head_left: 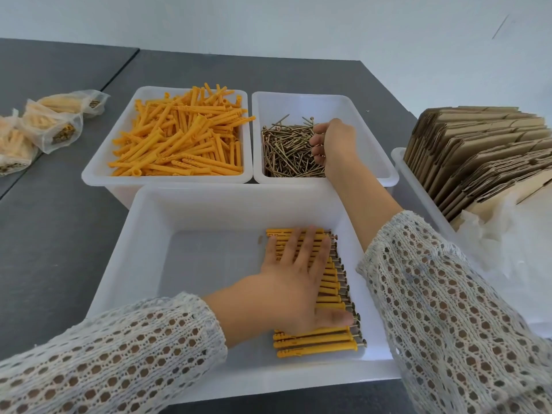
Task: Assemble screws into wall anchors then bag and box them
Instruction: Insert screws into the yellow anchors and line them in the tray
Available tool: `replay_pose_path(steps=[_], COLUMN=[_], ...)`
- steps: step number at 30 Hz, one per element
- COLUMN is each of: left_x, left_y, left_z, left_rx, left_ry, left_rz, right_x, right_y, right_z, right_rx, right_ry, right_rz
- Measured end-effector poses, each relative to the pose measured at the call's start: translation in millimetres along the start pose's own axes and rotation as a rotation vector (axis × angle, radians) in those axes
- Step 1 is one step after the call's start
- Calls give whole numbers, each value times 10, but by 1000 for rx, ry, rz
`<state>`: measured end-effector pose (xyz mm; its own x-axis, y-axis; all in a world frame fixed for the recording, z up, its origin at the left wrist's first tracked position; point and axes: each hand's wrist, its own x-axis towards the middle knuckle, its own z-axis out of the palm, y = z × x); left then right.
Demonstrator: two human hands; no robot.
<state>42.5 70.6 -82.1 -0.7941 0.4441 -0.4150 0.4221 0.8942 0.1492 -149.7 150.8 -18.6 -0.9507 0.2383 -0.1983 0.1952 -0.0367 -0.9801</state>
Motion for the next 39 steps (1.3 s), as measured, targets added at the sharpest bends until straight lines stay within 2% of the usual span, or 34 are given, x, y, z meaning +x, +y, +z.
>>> replay_pose_path(steps=[10,21,39], left_x=[2,82,60], left_y=[145,119,164], left_z=[176,214,167], left_rx=[-5,57,-38], left_ry=[-33,67,62], left_rz=[30,-11,-48], right_x=[-12,-11,-29], right_y=[-7,2,0], right_z=[-9,-3,8], right_rx=[11,0,-16], right_ry=[-8,-12,-25], right_rz=[0,-5,4])
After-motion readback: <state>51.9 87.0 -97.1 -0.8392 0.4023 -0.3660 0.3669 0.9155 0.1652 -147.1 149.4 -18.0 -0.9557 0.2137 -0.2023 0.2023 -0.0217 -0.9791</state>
